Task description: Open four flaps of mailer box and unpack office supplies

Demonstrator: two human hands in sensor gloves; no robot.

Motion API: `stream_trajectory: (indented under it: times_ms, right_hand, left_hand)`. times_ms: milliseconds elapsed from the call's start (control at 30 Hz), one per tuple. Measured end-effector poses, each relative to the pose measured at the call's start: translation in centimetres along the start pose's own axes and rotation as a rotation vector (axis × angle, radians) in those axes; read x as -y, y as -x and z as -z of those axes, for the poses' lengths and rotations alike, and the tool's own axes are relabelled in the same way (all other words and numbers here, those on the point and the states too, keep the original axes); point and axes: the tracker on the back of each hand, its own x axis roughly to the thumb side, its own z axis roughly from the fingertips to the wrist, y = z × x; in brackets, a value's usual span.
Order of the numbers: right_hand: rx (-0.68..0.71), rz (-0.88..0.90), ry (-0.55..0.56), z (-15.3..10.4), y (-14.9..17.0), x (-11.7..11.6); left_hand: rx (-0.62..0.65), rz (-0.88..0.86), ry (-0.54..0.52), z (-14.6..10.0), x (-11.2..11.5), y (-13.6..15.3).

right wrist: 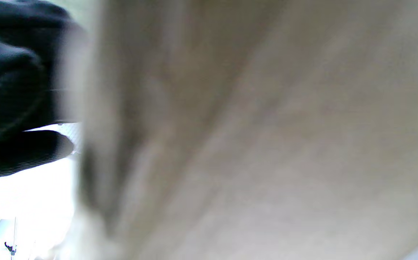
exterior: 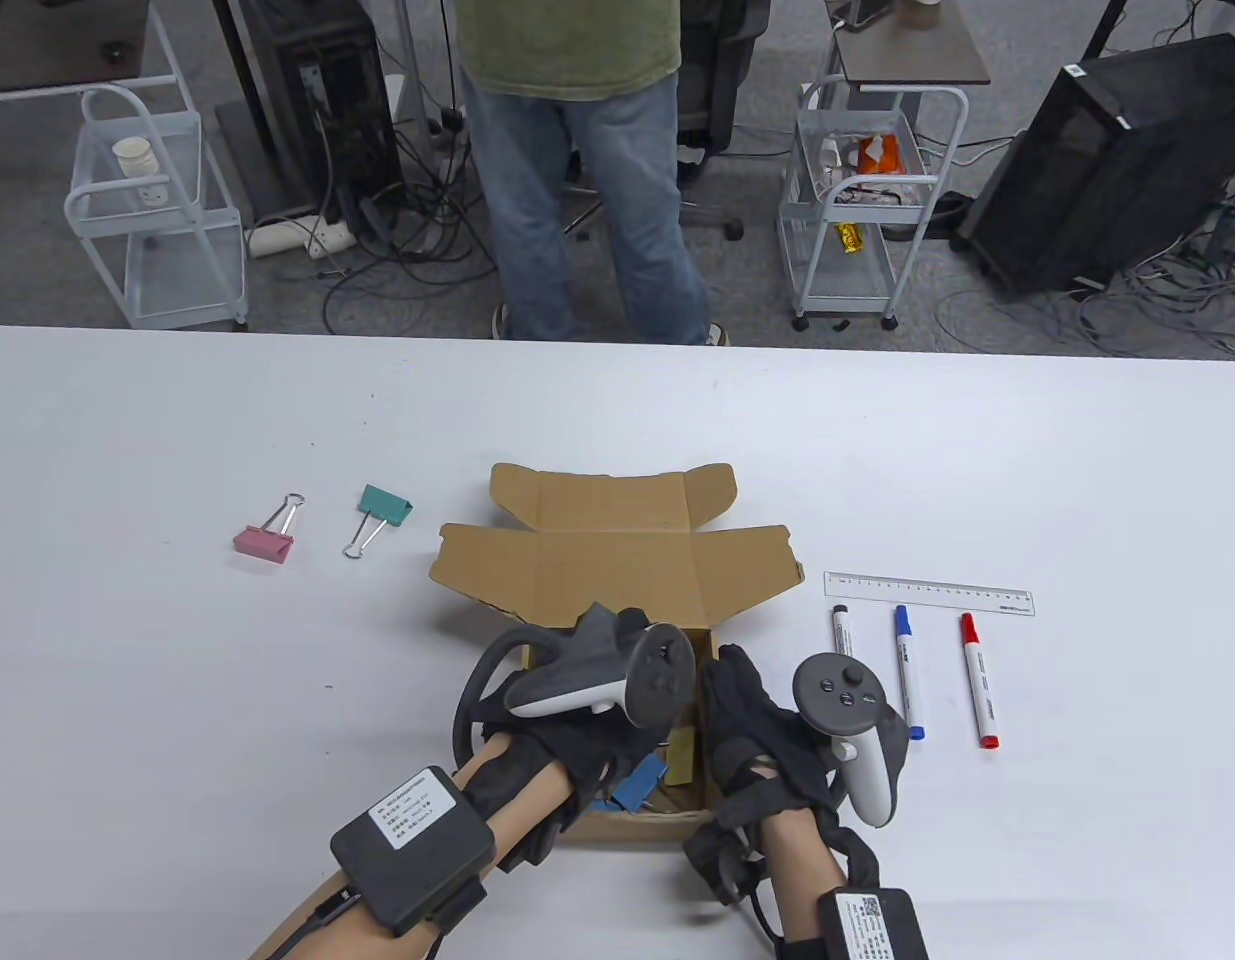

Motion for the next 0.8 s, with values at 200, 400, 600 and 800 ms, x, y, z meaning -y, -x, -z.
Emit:
stream_trajectory:
  times_ms: [200,400,600,800]
  right_hand:
    - [0.002,-0.001,0.0,0.0,0.0,0.0]
    - [0.002,-0.002,0.0,0.0,0.0,0.0]
    - [0.004,-0.003,-0.002,0.0,0.0,0.0]
    - [0.005,-0.009,-0.003,0.0,0.0,-0.1]
  left_hand:
    - [-0.012,-0.021,0.109,1.9,1.6,-0.2]
    - [-0.003,-0.111,0.208,3.7,2.6,0.1]
    - [0.027,-0.21,0.298,5.4,3.7,-0.2]
    - [0.032,-0.232,0.399,6.4,4.7,-0.6]
